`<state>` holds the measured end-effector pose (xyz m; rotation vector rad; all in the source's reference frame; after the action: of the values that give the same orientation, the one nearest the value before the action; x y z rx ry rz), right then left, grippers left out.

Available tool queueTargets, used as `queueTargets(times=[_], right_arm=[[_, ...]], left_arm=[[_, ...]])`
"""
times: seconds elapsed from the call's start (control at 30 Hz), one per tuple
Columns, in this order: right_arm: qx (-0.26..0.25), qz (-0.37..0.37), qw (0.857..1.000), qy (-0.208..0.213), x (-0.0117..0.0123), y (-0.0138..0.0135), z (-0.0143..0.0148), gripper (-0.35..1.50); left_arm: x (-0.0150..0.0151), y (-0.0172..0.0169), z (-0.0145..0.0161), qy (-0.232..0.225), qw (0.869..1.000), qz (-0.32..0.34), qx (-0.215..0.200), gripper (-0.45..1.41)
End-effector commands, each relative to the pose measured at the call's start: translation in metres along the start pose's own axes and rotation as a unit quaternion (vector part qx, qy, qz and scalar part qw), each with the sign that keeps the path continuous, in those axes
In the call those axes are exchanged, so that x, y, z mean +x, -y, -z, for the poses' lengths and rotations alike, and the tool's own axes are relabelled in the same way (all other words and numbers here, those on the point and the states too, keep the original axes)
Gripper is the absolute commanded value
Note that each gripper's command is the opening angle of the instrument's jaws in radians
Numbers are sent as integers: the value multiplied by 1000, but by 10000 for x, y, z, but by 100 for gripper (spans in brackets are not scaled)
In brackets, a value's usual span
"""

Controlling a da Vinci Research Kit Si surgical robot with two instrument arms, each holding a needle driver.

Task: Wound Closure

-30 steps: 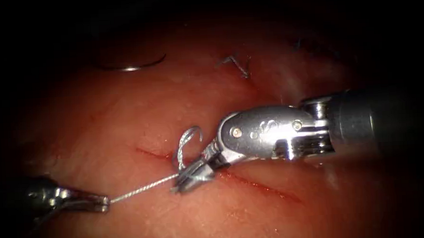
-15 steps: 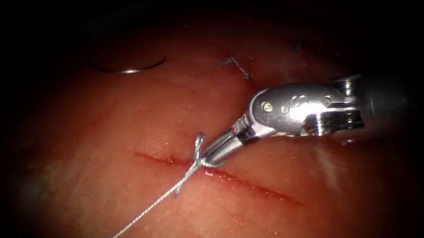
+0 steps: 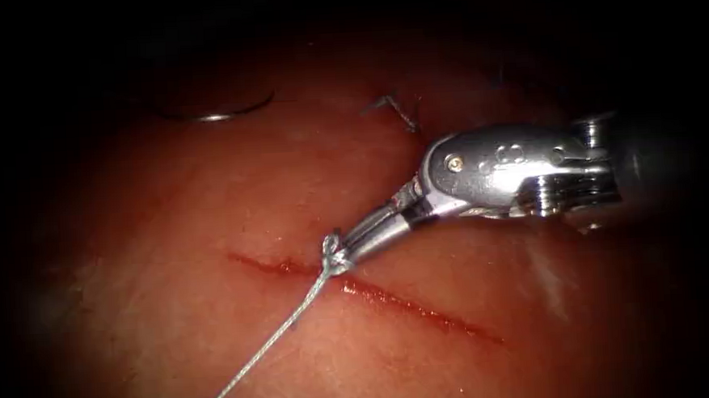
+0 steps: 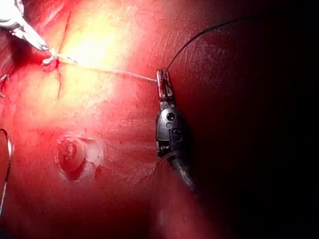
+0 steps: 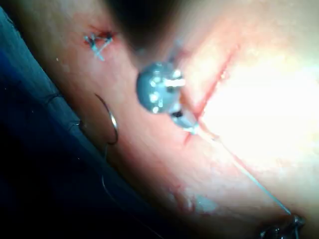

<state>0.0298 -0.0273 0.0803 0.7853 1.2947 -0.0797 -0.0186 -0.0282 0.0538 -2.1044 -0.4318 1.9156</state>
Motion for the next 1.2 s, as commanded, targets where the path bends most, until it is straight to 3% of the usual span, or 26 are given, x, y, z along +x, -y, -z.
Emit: queueTargets(times=[0.03,0.17,0.43,0.87,1.2], right_arm=[[-3,0,1000,-1,-3,-8,-6,-35],[-11,-8,1000,1,-10,-12,-9,-35],[-31,-23,999,-1,-19,-18,-7,-35],[-105,-62,993,1,-29,-38,26,-35],[-104,-64,992,3,-39,-35,16,-35]], left_arm=[[-6,-4,1,1,1000,2,5,-45],[1,-25,12,5,1000,-3,10,-45],[3,-57,5,-3,1000,-13,15,-45],[11,-87,14,-8,1000,-20,9,-45],[-2,-124,21,-6,1000,-7,7,-45]])
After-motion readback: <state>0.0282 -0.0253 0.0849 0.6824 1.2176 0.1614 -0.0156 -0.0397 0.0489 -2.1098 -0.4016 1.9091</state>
